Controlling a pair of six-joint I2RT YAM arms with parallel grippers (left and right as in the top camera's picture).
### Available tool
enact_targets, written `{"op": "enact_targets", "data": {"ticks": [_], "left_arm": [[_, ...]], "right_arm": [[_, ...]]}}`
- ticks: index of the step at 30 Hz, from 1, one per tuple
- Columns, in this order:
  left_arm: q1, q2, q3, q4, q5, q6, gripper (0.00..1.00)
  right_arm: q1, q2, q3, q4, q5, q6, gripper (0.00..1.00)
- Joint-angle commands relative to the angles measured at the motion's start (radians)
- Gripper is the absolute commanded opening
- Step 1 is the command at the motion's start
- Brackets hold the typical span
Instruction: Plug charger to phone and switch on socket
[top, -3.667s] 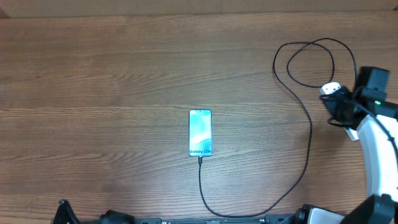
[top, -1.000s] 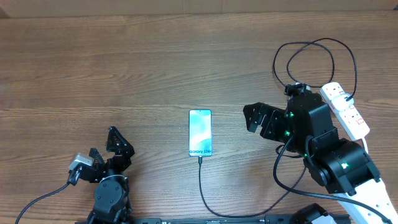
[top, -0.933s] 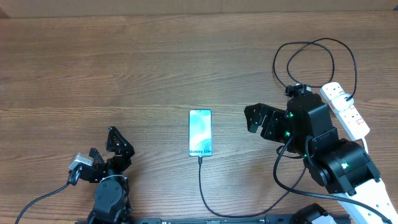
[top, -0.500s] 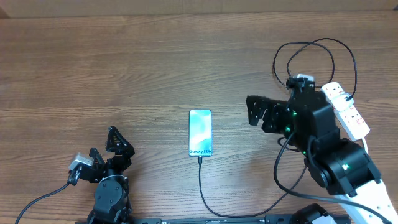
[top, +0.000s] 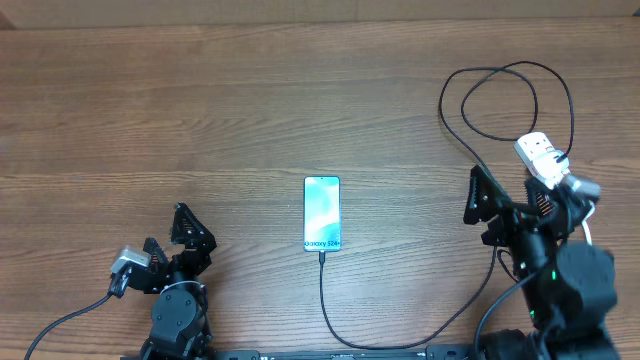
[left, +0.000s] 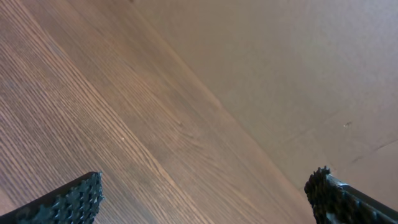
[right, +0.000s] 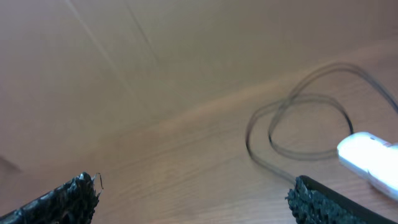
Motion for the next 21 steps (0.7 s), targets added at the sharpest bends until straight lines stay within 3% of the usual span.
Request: {"op": "enact_targets", "data": {"ticks": [1, 11, 21], "left_arm": [[0.003, -0.007, -0.003, -0.002, 0.0, 0.017, 1.0], [0.003, -0.007, -0.003, -0.002, 0.0, 0.017, 1.0], [0.003, -0.007, -0.003, -0.002, 0.0, 0.017, 1.0]], "right_arm": [[-0.023, -0.158, -0.145, 0.154, -0.035, -0.05, 1.0], [-0.061, -0.345, -0.468, 0.625, -0.165, -0.068, 1.0], [-0.142, -0.452, -0.564, 0.684, -0.181, -0.054, 1.0]]}}
